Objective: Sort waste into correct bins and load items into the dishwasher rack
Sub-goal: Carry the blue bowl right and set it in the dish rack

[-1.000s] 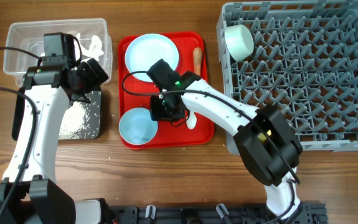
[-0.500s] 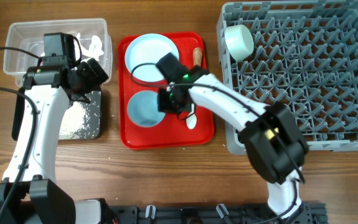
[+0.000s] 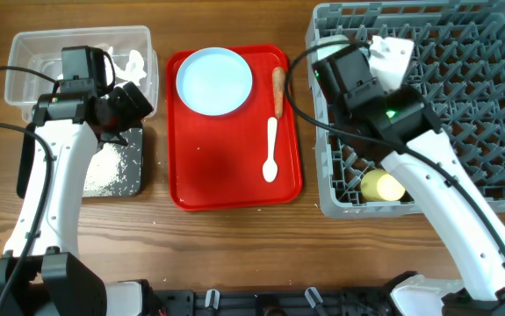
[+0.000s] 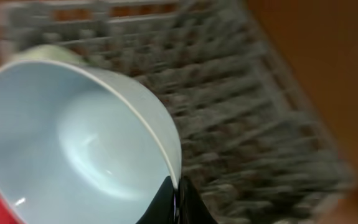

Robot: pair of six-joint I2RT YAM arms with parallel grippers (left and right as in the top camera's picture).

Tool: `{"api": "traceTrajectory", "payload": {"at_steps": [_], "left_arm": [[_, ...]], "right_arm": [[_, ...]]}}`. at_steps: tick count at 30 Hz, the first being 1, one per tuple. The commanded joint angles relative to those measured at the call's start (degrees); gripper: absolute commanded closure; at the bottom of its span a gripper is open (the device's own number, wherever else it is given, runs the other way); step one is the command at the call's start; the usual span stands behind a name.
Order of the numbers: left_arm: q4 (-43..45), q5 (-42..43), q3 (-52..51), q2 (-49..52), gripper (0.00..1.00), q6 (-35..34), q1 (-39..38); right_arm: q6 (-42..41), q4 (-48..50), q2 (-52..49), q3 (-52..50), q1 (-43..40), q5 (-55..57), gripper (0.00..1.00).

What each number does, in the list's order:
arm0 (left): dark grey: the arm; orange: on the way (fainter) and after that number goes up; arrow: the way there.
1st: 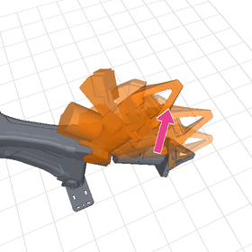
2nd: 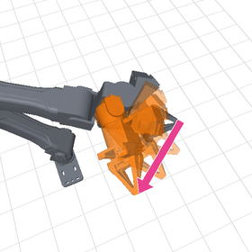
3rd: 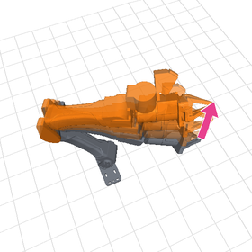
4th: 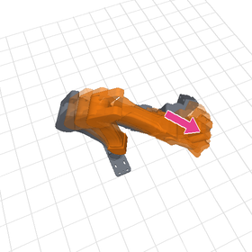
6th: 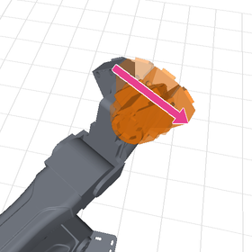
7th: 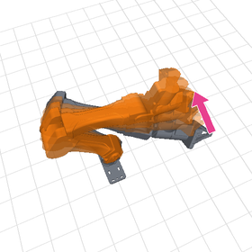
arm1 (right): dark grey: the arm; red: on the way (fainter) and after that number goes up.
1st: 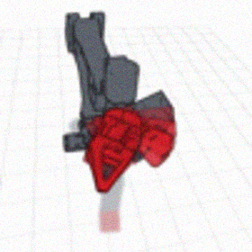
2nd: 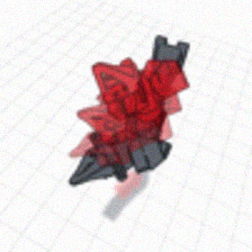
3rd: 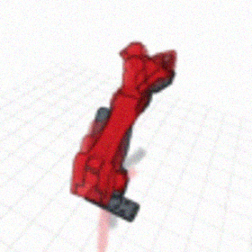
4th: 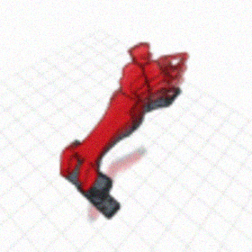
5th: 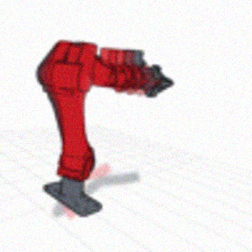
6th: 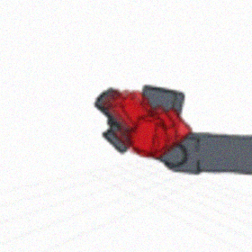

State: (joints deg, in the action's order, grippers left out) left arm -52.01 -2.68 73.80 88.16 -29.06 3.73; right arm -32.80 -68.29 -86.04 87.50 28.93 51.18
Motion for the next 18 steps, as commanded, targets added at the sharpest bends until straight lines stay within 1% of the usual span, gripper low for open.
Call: {"api": "traceTrajectory", "payload": {"at_steps": [1, 3, 6, 8, 10, 12, 13, 18], "left_arm": [[0.11, 0.24, 0.42, -0.39, 0.00, 0.07, 0.31], [0.11, 0.24, 0.42, -0.39, 0.00, 0.07, 0.31], [0.11, 0.24, 0.42, -0.39, 0.00, 0.07, 0.31], [0.11, 0.24, 0.42, -0.39, 0.00, 0.07, 0.31], [0.11, 0.24, 0.42, -0.39, 0.00, 0.07, 0.31], [0.11, 0.24, 0.42, -0.39, 0.00, 0.07, 0.31], [0.11, 0.24, 0.42, -0.39, 0.00, 0.07, 0.31], [0.11, 0.24, 0.42, -0.39, 0.00, 0.07, 0.31]], "right_arm": [[7.37, -0.72, -2.78, -1.03, 0.00, 16.92, 0.96], [11.61, 0.24, -5.03, -1.18, -0.02, 21.14, 0.96], [22.34, 4.17, -8.74, -1.25, -0.02, 22.27, 0.96], [30.49, 8.07, -12.04, -1.29, -0.02, 22.27, 0.96], [41.70, 12.50, -16.15, -1.29, -0.11, 22.56, 0.96], [48.52, 14.45, -18.93, -1.29, -0.42, 23.04, 0.96], [49.81, 15.39, -20.22, -1.29, -0.55, 24.15, 0.96], [49.72, 17.07, -22.77, -1.38, -0.68, 24.81, 0.96]]}}
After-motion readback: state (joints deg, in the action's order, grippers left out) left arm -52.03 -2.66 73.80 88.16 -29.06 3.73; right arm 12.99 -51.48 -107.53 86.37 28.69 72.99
